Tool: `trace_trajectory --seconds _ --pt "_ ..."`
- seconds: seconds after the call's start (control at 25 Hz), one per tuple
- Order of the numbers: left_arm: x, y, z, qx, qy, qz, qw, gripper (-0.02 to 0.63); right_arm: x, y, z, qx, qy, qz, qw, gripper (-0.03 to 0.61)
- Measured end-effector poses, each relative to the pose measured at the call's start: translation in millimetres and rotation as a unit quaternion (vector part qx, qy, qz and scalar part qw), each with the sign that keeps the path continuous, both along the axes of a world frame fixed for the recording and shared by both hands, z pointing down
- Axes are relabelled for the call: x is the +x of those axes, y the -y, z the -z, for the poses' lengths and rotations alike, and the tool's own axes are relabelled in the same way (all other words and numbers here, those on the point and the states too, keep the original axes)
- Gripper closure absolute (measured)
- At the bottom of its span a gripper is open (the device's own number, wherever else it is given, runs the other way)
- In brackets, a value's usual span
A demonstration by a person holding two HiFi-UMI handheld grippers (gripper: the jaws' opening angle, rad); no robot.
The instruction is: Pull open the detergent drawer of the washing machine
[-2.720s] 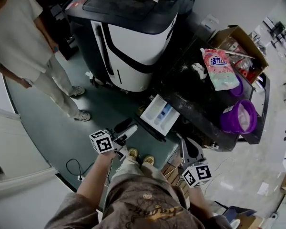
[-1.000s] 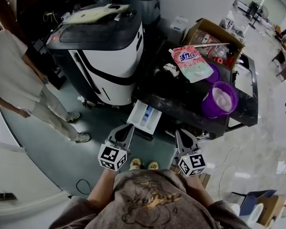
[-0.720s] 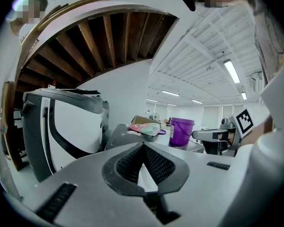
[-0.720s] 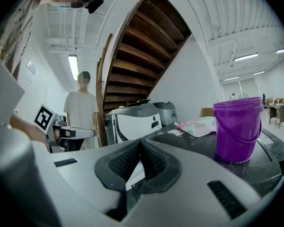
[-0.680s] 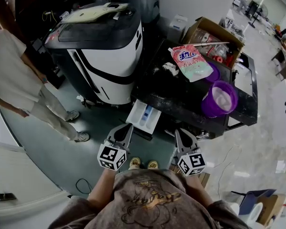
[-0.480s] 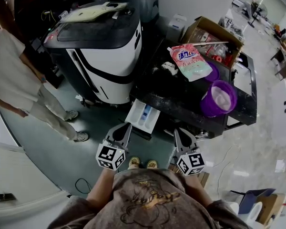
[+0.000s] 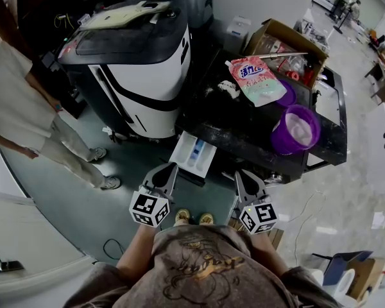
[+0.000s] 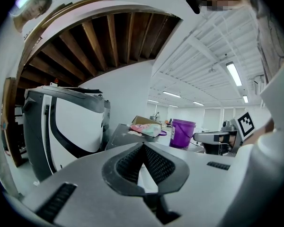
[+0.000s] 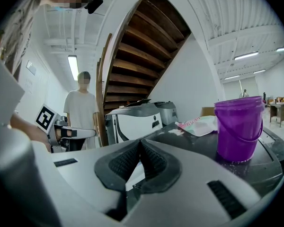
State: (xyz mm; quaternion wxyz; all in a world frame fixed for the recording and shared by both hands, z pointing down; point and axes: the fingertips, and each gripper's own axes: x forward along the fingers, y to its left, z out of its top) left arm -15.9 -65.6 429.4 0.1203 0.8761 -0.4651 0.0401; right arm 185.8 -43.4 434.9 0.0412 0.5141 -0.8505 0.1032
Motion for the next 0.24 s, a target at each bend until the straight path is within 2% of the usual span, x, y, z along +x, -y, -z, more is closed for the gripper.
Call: trace_trajectory --seconds 0.24 --pt "4.0 2.5 -1.4 -0.001 0.001 -0.005 1.0 0.592 0.3 2.2 -2.9 -0.002 0.002 0.0 1.0 0.575"
